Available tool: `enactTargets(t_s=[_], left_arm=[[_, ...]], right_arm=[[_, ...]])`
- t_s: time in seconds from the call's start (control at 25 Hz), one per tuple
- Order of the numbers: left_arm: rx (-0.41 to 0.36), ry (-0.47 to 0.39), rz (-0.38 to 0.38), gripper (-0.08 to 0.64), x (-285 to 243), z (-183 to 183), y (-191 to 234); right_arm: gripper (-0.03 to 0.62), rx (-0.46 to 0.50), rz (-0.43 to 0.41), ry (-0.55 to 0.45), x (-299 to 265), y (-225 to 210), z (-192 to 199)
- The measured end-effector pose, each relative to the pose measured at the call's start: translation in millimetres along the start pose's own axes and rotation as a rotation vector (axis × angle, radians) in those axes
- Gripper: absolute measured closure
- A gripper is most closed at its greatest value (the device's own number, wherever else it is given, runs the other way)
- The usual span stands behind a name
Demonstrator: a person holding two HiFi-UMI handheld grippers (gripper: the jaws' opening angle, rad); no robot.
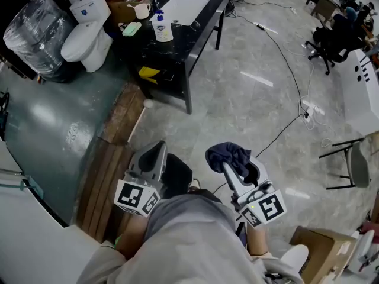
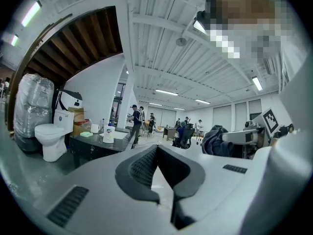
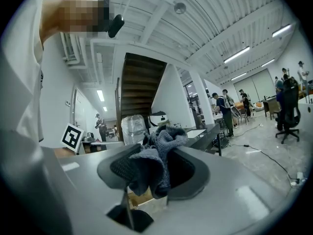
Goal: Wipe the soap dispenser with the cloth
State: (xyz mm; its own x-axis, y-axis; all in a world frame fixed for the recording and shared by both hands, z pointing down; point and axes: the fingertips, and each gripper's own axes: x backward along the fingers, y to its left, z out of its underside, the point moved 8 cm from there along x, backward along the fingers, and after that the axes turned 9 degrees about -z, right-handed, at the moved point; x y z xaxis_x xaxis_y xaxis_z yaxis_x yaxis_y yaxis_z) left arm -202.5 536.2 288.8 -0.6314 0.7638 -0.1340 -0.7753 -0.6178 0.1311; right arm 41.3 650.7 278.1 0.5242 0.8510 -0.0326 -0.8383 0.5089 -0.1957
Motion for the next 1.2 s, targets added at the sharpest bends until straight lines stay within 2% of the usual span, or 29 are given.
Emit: enactTargets(t_s=[0.24, 0.56, 0.84, 1.2], left_arm=[[0.022, -0.01, -0.022, 0.554, -12.2, 0.6, 2.6], [0.044, -0.01, -0.001, 0.554, -48.5, -2.1, 9.8], [0.062, 0.031, 0.005, 0.554, -89.7, 0.3, 37.0], [0.077, 0.049, 0.027, 0.554, -157.0, -13.8, 85.7]], right_arm=[[0.436, -0.004, 0.0, 0.036, -21.6, -2.9, 2.0], [0.436, 0.014, -0.061, 0.095, -62.3, -19.4, -3.8], [0.434, -0.028, -0.069, 0.112, -103.3, -56.2, -4.0], [0.434, -0.03, -0.102, 0.133, -179.4, -103.0, -20.6]])
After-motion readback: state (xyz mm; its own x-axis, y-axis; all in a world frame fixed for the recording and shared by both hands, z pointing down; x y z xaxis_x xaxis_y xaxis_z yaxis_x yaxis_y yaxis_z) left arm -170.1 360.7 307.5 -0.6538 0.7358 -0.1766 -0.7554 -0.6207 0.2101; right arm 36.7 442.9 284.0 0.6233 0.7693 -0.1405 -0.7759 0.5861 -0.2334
